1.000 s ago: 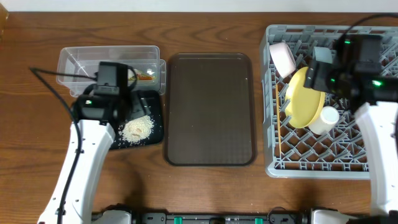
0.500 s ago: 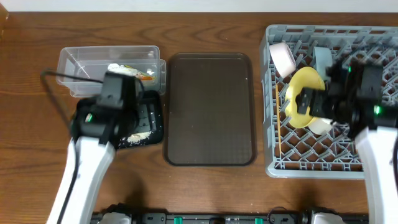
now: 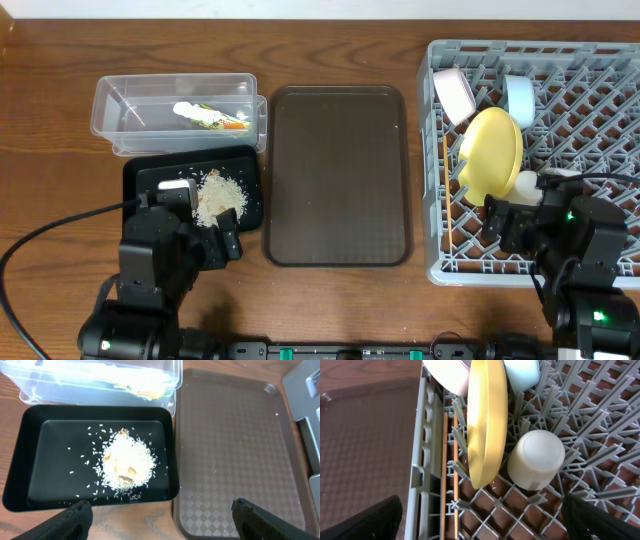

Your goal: Sort waste into correct bins and load items into the dishwasher rack

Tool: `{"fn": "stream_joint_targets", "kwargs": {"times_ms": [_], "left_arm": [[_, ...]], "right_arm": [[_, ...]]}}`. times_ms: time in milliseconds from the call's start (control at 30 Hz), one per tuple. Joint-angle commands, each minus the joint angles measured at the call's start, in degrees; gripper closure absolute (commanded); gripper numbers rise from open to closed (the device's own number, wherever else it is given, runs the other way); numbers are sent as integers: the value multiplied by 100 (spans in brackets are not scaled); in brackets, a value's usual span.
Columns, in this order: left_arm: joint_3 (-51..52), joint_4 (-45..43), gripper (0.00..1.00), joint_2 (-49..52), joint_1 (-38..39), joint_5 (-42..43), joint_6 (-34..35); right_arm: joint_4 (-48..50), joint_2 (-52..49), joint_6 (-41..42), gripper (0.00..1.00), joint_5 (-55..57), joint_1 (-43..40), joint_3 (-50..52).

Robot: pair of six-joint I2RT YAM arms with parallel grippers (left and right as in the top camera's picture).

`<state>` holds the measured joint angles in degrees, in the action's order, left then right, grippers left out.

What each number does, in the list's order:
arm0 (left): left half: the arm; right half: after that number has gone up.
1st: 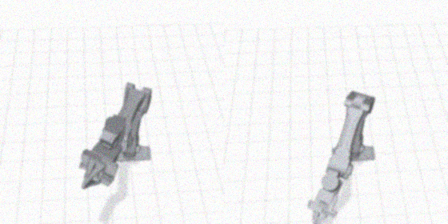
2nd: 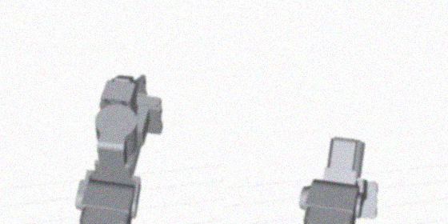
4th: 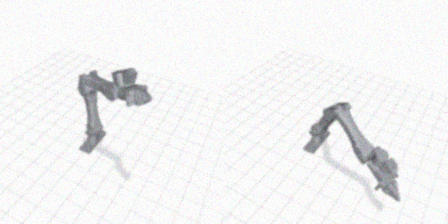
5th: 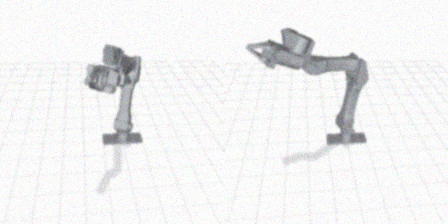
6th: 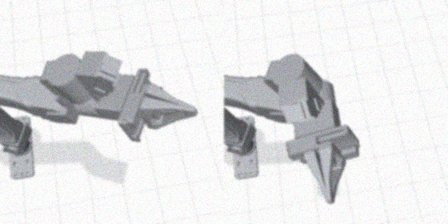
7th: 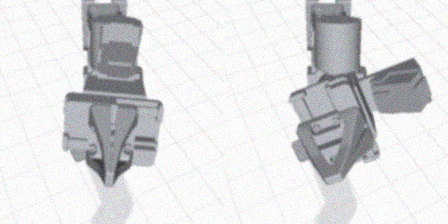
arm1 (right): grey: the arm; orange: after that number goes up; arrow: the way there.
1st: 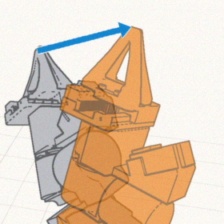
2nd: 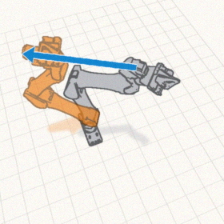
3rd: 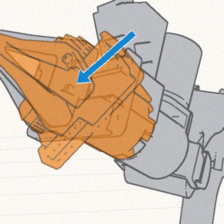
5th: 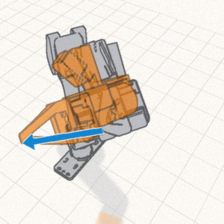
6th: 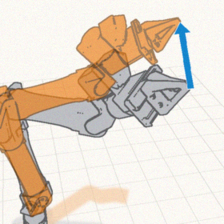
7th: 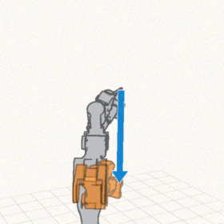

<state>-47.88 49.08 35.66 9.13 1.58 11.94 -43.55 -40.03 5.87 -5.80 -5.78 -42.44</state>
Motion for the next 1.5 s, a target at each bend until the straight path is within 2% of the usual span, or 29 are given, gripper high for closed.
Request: {"fn": "stream_joint_targets", "kwargs": {"times_ms": [0, 633, 867, 1033, 1333, 1467], "left_arm": [[52, 9, 8, -15, 7, 37, -33], [52, 33, 8, 20, 7, 37, -33], [52, 33, 8, 20, 7, 37, -33], [52, 31, 8, 20, 7, 37, -33], [52, 33, 7, 20, 7, 37, -33], [52, 31, 7, 20, 7, 37, -33]], "right_arm": [[-42, 24, 28, 1, 109, -42, 55], [-310, 17, 28, 1, 111, -4, 55], [-256, 535, -83, 1, 385, 323, 63], [518, 1241, -81, 1, 387, 352, 522], [3281, 2970, -79, 1, 363, 769, 2765], [3904, 3469, -79, 1, 363, 811, 3403]]}}
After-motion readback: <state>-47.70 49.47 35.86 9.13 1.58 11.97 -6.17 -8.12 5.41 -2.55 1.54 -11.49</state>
